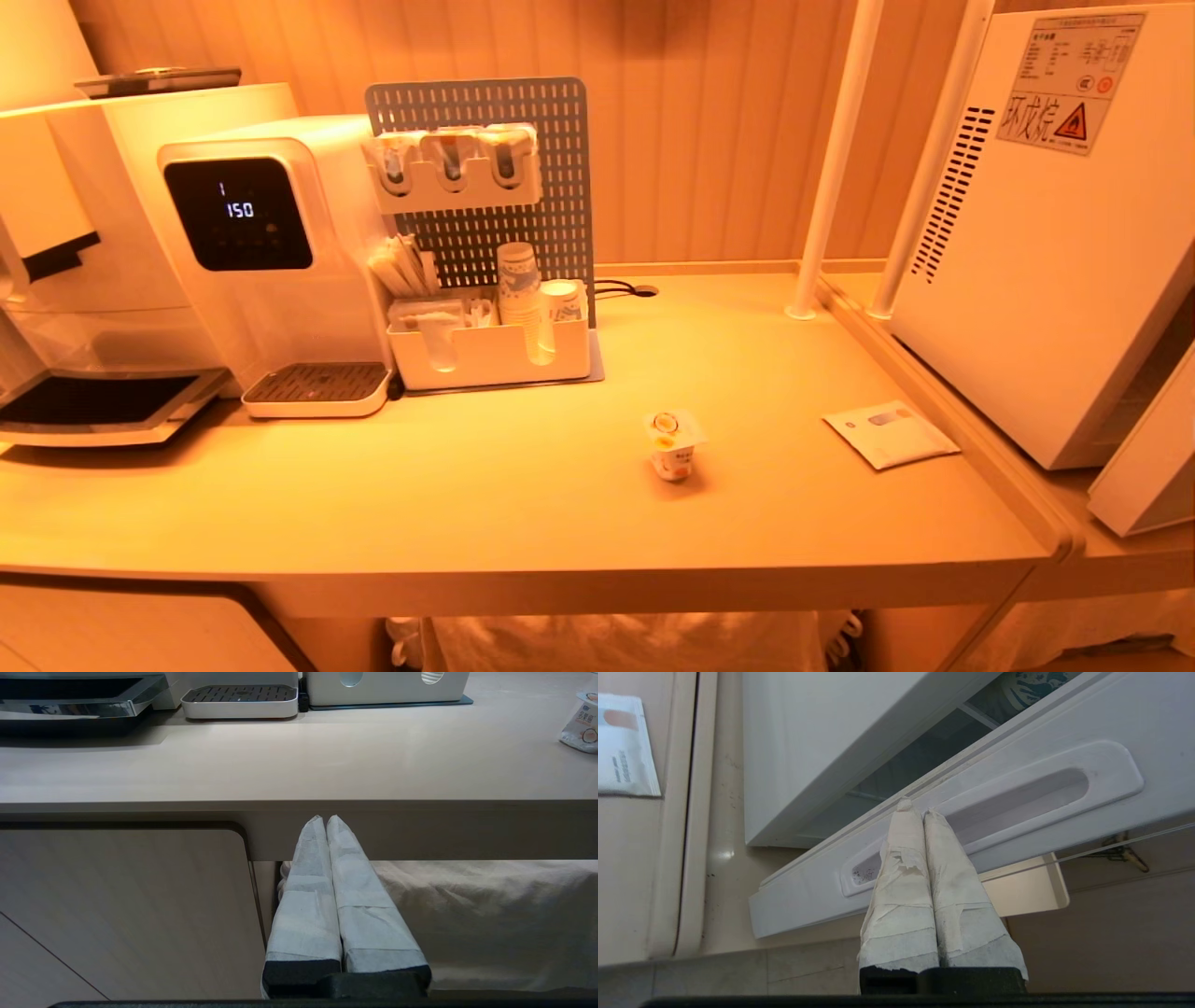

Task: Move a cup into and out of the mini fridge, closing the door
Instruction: Open the freezer door

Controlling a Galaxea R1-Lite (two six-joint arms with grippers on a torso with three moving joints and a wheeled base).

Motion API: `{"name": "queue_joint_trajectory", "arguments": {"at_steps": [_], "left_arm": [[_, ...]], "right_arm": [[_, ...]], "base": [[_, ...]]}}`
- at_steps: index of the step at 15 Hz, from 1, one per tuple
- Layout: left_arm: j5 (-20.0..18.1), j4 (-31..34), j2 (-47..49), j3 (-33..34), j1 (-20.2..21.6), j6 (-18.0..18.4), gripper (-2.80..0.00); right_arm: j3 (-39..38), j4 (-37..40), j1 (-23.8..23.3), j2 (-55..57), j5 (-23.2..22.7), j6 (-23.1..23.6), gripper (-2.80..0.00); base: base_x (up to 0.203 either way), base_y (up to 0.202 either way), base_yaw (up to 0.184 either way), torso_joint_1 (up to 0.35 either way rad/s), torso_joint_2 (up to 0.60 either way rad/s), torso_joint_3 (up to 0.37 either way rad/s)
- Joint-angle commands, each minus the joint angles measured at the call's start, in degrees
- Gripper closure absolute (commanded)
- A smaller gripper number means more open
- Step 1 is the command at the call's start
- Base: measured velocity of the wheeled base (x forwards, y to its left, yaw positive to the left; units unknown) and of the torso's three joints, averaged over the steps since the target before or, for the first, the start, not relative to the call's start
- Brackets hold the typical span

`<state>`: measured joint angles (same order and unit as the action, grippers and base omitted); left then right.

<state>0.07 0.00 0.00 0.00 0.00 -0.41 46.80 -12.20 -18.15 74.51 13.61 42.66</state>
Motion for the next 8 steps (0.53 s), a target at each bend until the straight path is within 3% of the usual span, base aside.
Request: {"name": "queue_joint_trajectory", "arguments": {"at_steps": [1, 8], "left_arm": [[0.0, 0.0, 0.0, 0.0, 0.0, 0.0, 0.0], [0.0, 0.0, 0.0, 0.0, 0.0, 0.0, 0.0]], "right_arm": [[-0.4, -0.2, -0.4, -1.5, 0.1, 0.9, 0.0], [-2.5, -0.1, -2.5, -5.9, 0.1, 3.7, 0.0]], "base": [[0.0, 0.0, 0.0, 0.0, 0.0, 0.0], [0.0, 0.0, 0.0, 0.0, 0.0, 0.0]]}}
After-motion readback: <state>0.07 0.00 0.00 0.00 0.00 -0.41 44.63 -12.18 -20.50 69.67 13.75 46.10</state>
